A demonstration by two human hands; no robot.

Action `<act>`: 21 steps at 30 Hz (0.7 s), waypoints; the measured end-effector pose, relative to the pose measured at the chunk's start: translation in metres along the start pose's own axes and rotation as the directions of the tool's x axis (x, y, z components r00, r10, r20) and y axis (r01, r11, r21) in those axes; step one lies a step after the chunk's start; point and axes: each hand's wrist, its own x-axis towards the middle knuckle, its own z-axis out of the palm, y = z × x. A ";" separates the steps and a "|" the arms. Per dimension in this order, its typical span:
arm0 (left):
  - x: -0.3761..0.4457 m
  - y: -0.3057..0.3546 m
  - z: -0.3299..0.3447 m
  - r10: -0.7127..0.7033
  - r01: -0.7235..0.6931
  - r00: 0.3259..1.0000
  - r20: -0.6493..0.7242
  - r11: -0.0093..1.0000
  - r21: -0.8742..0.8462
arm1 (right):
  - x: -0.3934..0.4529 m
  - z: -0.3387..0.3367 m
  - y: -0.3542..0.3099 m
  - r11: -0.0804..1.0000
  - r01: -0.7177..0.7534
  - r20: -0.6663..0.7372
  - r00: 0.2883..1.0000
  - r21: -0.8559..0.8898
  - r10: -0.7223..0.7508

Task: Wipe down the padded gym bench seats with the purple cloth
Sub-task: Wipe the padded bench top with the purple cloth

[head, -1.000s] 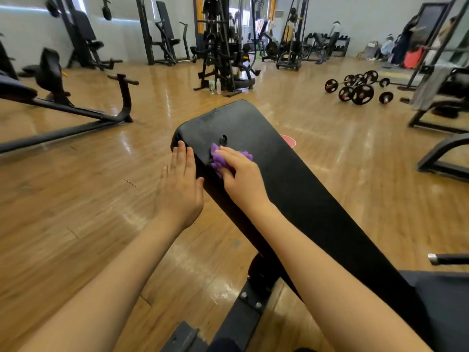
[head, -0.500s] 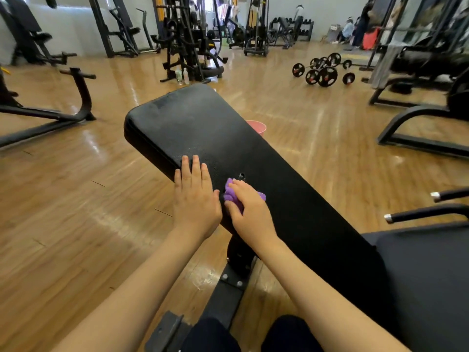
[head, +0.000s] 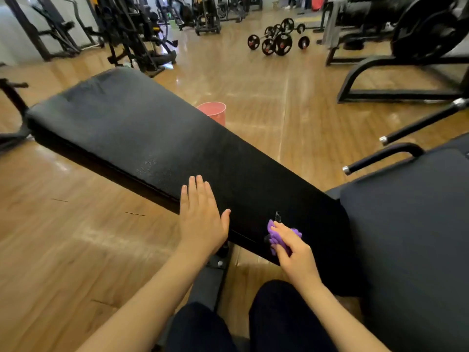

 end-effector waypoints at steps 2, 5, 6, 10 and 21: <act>-0.007 0.020 0.008 0.037 -0.038 0.999 0.036 0.999 0.032 | -0.015 -0.022 0.028 0.990 -0.139 -0.056 0.989 0.016 0.139; -0.014 0.039 0.022 0.075 -0.076 0.997 0.024 0.997 0.025 | -0.037 -0.062 0.069 0.922 -0.382 -0.176 0.905 0.060 0.386; -0.015 0.042 0.026 0.069 -0.070 0.997 0.017 0.997 0.024 | -0.042 -0.073 0.081 0.884 -0.459 -0.202 0.861 0.086 0.467; -0.015 0.044 0.035 0.049 -0.049 0.999 0.022 0.999 0.014 | -0.040 -0.088 0.109 0.785 -0.610 -0.250 0.747 0.113 0.616; -0.014 0.044 0.036 0.052 -0.052 0.999 -0.003 0.999 0.012 | 0.014 -0.040 0.041 0.801 -0.591 -0.313 0.746 0.095 0.588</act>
